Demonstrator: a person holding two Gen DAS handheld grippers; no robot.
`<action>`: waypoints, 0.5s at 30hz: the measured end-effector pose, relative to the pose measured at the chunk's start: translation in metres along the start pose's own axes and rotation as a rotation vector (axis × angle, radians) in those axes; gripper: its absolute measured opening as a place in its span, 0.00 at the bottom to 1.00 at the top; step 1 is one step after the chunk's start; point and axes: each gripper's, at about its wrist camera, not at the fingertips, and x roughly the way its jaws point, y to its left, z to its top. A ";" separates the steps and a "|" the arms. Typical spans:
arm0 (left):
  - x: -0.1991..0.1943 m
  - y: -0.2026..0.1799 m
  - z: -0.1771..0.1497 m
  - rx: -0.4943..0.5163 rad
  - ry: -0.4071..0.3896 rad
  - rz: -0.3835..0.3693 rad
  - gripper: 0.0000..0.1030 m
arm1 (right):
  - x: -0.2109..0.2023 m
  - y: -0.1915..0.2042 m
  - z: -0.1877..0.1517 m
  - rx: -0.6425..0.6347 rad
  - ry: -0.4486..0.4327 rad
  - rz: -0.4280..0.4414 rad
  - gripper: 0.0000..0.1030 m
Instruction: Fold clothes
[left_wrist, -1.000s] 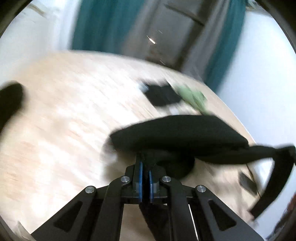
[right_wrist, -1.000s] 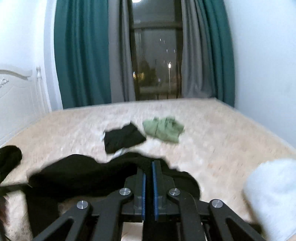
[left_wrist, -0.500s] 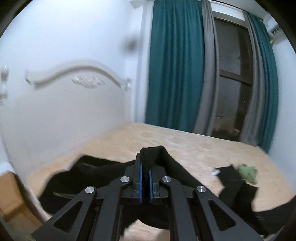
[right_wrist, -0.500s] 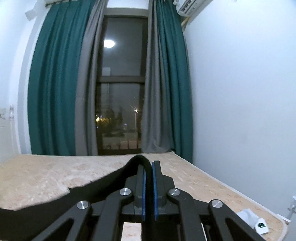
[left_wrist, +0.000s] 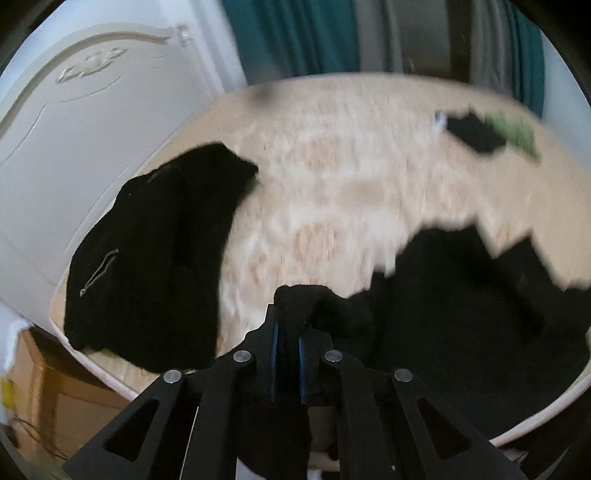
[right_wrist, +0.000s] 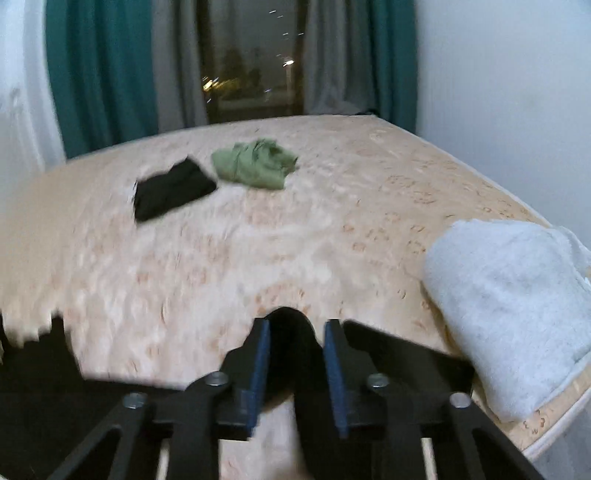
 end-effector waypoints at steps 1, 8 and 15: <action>0.003 -0.004 -0.004 0.018 0.016 -0.006 0.08 | -0.005 0.000 -0.006 -0.020 -0.003 -0.001 0.41; -0.050 -0.004 0.008 0.040 -0.102 -0.187 0.38 | -0.045 0.026 0.001 -0.181 -0.098 0.177 0.59; -0.078 -0.044 0.040 0.137 -0.243 -0.253 0.84 | -0.034 0.138 -0.036 -0.496 -0.031 0.421 0.60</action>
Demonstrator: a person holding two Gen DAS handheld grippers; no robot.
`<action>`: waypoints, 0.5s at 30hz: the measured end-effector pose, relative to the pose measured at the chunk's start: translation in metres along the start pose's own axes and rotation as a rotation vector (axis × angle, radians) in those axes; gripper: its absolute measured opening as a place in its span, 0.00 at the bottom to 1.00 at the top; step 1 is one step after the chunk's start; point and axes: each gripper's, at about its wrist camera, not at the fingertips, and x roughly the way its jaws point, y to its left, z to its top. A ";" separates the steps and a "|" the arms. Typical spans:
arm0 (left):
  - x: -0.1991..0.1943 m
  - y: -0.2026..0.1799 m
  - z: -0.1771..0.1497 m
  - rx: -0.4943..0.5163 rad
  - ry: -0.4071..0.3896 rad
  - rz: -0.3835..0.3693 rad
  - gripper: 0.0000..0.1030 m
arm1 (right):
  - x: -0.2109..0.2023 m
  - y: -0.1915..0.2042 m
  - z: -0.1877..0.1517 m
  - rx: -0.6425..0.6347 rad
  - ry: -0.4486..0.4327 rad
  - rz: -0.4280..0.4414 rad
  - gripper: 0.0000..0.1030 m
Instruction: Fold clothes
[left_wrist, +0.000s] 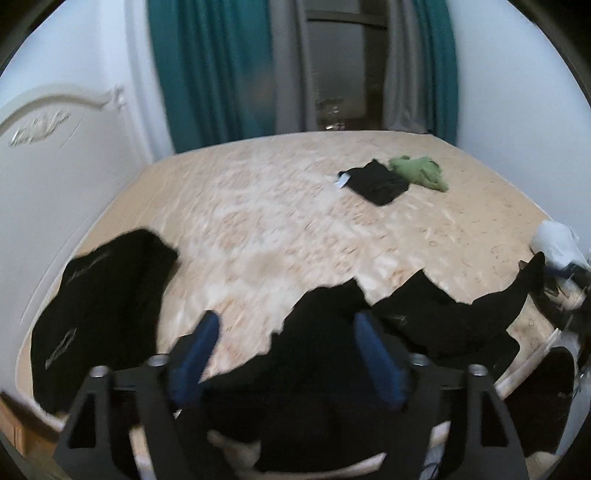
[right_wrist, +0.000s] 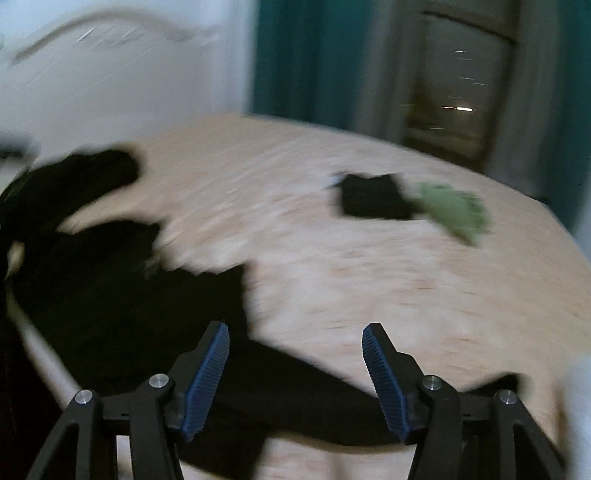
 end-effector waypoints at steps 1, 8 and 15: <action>0.012 -0.008 0.003 0.039 0.020 0.029 0.84 | 0.011 0.017 -0.001 -0.046 0.024 0.031 0.60; 0.134 -0.026 0.001 0.183 0.253 0.165 0.83 | 0.076 0.086 -0.031 -0.295 0.191 0.041 0.60; 0.194 -0.025 -0.011 0.118 0.404 0.036 0.70 | 0.097 0.063 -0.026 -0.214 0.239 0.080 0.52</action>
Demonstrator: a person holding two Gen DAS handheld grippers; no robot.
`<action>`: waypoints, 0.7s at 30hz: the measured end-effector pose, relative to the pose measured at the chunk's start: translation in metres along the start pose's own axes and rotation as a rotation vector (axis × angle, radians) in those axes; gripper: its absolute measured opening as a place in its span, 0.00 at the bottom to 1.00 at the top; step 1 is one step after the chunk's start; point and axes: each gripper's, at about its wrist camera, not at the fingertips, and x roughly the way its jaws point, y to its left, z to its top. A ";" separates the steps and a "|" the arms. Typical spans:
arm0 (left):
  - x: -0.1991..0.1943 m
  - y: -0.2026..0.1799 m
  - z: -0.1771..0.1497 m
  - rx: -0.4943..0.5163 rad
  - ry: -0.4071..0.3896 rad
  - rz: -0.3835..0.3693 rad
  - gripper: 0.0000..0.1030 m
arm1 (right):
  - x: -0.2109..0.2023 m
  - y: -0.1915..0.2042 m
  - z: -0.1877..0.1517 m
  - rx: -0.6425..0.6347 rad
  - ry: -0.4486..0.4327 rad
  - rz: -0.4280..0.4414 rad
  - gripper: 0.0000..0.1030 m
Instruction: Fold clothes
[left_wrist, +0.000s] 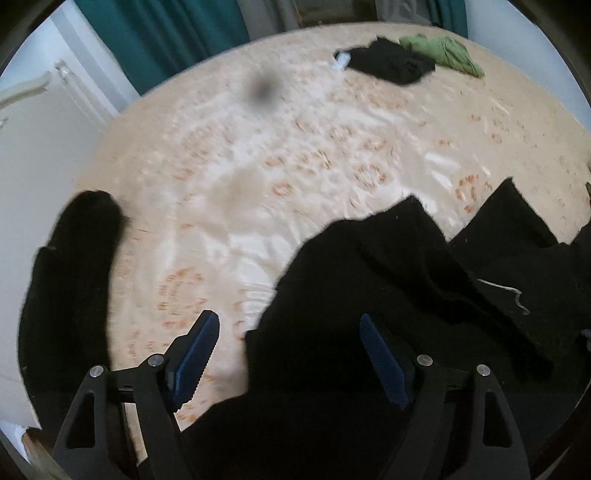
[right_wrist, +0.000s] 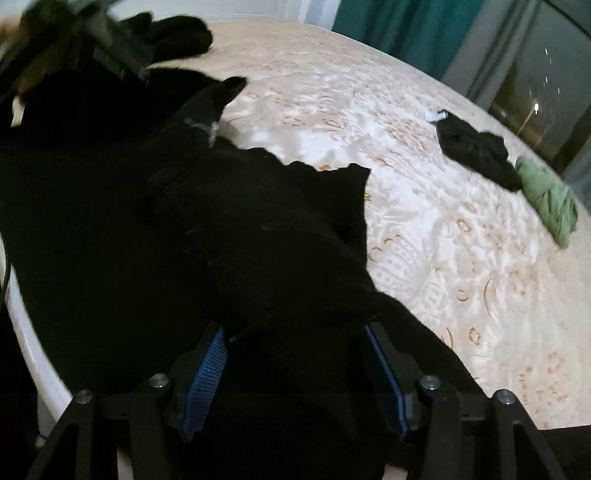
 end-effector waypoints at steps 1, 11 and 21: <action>0.008 -0.002 0.001 -0.004 0.032 -0.011 0.46 | 0.002 -0.005 0.002 0.017 0.003 0.013 0.45; -0.055 0.029 0.000 -0.162 -0.074 -0.052 0.08 | -0.048 -0.037 0.020 0.114 -0.097 -0.164 0.08; -0.324 0.067 -0.042 -0.267 -0.681 -0.203 0.08 | -0.250 -0.084 0.041 0.251 -0.573 -0.355 0.07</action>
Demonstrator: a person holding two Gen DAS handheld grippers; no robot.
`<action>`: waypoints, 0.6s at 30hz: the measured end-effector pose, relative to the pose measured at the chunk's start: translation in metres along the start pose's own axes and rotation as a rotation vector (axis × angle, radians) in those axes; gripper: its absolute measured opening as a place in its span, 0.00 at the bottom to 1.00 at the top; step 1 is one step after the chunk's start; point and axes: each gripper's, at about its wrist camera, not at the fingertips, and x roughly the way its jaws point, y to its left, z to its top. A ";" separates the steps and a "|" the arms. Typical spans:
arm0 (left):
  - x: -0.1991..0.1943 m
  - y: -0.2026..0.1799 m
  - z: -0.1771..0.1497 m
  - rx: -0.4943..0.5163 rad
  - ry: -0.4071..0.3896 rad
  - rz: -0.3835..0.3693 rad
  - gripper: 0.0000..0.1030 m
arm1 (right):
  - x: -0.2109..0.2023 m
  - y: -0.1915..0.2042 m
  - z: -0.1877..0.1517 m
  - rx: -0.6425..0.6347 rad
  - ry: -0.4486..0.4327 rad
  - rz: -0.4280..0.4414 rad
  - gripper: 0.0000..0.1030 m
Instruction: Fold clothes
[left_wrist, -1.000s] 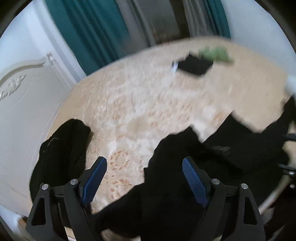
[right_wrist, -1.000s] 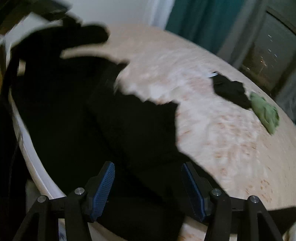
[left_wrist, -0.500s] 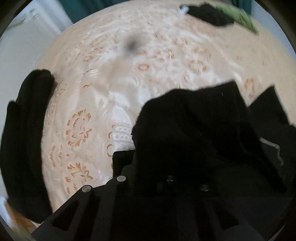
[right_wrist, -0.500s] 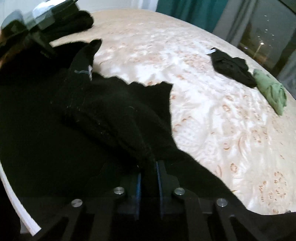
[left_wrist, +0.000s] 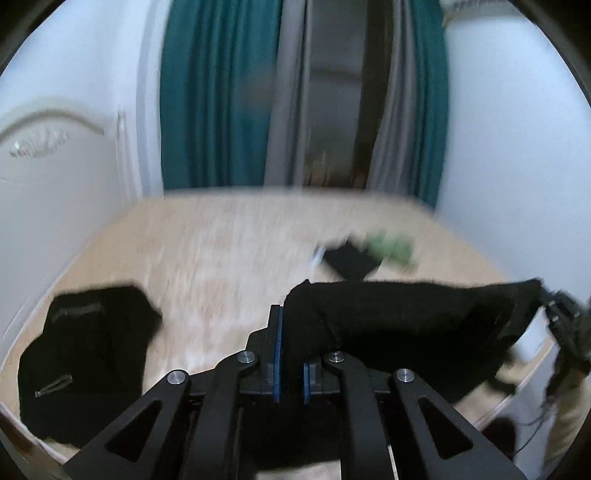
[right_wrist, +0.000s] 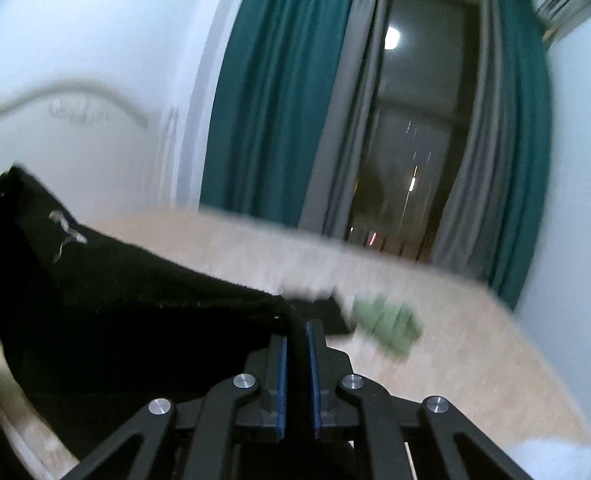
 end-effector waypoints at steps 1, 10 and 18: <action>-0.022 -0.005 0.006 -0.003 -0.056 -0.010 0.08 | -0.018 -0.001 0.010 -0.007 -0.050 -0.022 0.07; -0.185 -0.052 0.020 0.062 -0.448 -0.029 0.08 | -0.180 0.000 0.076 -0.034 -0.481 -0.165 0.05; -0.233 -0.069 0.018 0.104 -0.543 -0.029 0.08 | -0.265 0.015 0.084 -0.096 -0.652 -0.234 0.05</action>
